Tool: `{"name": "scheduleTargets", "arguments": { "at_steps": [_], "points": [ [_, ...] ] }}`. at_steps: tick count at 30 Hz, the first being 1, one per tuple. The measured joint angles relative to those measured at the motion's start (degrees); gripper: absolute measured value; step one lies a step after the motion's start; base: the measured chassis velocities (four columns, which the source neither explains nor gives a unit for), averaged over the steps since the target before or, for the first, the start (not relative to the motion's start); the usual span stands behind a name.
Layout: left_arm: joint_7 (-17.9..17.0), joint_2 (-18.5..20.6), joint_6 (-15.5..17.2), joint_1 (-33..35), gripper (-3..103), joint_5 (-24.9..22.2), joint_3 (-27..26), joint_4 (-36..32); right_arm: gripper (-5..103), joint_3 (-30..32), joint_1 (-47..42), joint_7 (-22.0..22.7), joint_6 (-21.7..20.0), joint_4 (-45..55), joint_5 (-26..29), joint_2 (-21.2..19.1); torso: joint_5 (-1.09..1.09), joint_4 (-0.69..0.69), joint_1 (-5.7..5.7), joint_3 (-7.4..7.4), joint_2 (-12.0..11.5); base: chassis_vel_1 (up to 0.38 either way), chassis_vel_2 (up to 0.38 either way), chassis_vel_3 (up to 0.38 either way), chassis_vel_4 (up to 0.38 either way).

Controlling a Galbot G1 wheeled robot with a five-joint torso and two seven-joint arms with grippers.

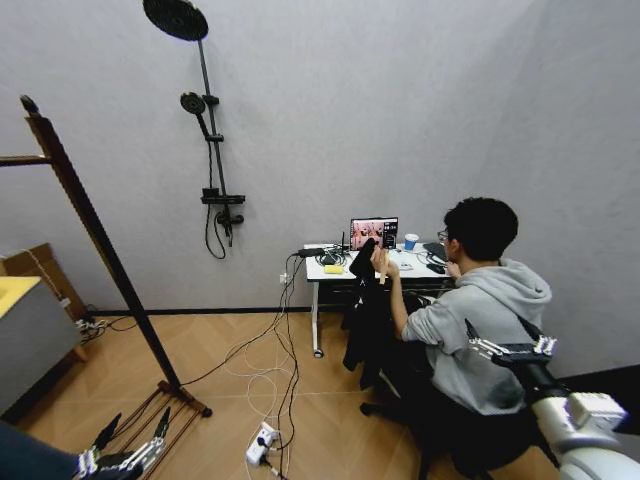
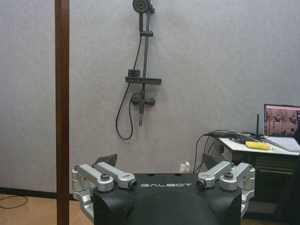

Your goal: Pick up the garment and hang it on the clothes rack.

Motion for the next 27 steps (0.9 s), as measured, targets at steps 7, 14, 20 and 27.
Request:
{"name": "scheduleTargets", "arguments": {
  "at_steps": [7, 14, 20, 27],
  "points": [
    [0.0, 0.0, 0.0, 0.0, 100, 0.0, 0.0, 0.0, 100, -2.1, 2.2, 0.1, -0.1, -1.4, -0.3, -0.9, 0.0, 0.01, 0.01, 0.0, 0.0, 0.0, 0.0, 0.0, 0.0],
    [0.0, 0.0, 0.0, 0.0, 100, 0.0, 0.0, 0.0, 100, -2.5, 2.6, 0.1, 0.6, -2.4, -0.4, -1.6, 0.0, 0.0, 0.01, 0.0, 0.0, -0.022, -0.022, -0.021, -0.035],
    [0.0, 0.0, 0.0, 0.0, 100, 0.0, 0.0, 0.0, 100, -3.0, 2.5, 0.0, 1.2, -2.8, -0.7, -1.4, 0.0, 0.0, 0.01, 0.01, 0.0, -0.061, -0.07, -0.082, -0.069],
    [0.0, 0.0, 0.0, 0.0, 100, 0.0, 0.0, 0.0, 100, -3.1, 1.9, 0.2, 1.5, -2.7, -1.3, -0.8, 0.0, -0.03, 0.02, 0.01, 0.0, -0.034, -0.106, -0.115, -0.048]
  ]
}}
